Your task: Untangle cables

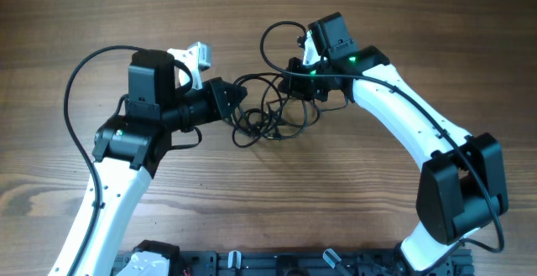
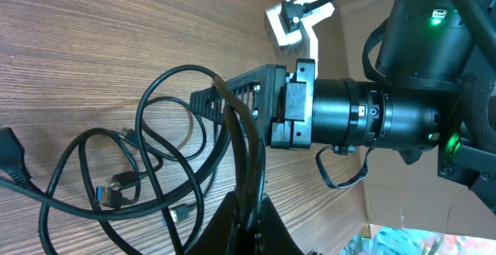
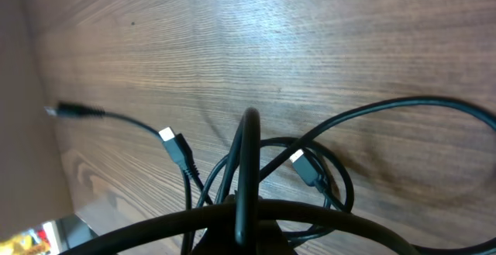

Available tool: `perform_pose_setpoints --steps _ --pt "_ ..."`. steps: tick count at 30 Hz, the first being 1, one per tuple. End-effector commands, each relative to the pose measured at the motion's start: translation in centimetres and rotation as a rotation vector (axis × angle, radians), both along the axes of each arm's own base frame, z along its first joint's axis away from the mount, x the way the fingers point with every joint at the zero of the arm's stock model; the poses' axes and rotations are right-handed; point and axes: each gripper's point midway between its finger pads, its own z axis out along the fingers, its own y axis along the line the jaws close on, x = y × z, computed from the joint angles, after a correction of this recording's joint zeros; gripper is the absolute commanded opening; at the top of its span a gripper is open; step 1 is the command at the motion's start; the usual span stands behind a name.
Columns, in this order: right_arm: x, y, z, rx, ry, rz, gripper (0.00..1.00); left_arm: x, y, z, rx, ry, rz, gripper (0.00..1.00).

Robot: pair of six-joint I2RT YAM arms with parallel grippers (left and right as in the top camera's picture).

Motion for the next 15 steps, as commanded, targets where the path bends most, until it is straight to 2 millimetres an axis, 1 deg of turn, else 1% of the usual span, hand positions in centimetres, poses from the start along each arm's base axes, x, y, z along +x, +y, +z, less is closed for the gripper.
perform_pose_setpoints --steps 1,2,5,6,9,10,12,14,15 --pt "1.5 -0.4 5.2 0.015 -0.18 0.112 0.04 0.1 0.0 0.2 -0.006 -0.003 0.003 0.06" --pt "1.8 -0.9 6.9 0.011 -0.218 0.126 0.04 0.1 0.0 0.2 -0.006 -0.003 0.003 0.06" --pt "2.5 -3.3 12.8 -0.014 -0.316 0.129 0.04 0.1 0.0 0.2 -0.005 -0.003 0.004 0.06" --pt "2.6 -4.7 16.0 -0.023 -0.355 0.11 0.04 0.2 0.1 0.2 0.001 -0.004 0.012 0.06" --pt "2.5 -7.5 21.4 -0.032 -0.432 0.046 0.04 0.2 0.3 -0.2 0.011 0.008 0.02 0.06" --pt "2.4 -8.7 23.8 -0.036 -0.491 0.032 0.04 0.2 0.3 -0.5 0.014 0.02 0.02 0.06" --pt "2.5 -10.6 27.0 -0.038 -0.574 -0.013 0.04 0.2 0.3 -1.1 0.019 0.041 0.02 0.06" --pt "2.6 -13.3 30.8 -0.037 -0.667 -0.089 0.04 0.3 0.3 -1.6 0.023 0.06 0.02 0.06" --pt "2.5 -14.3 32.1 -0.036 -0.7 -0.116 0.04 0.4 0.3 -1.8 0.025 0.065 0.02 0.05"
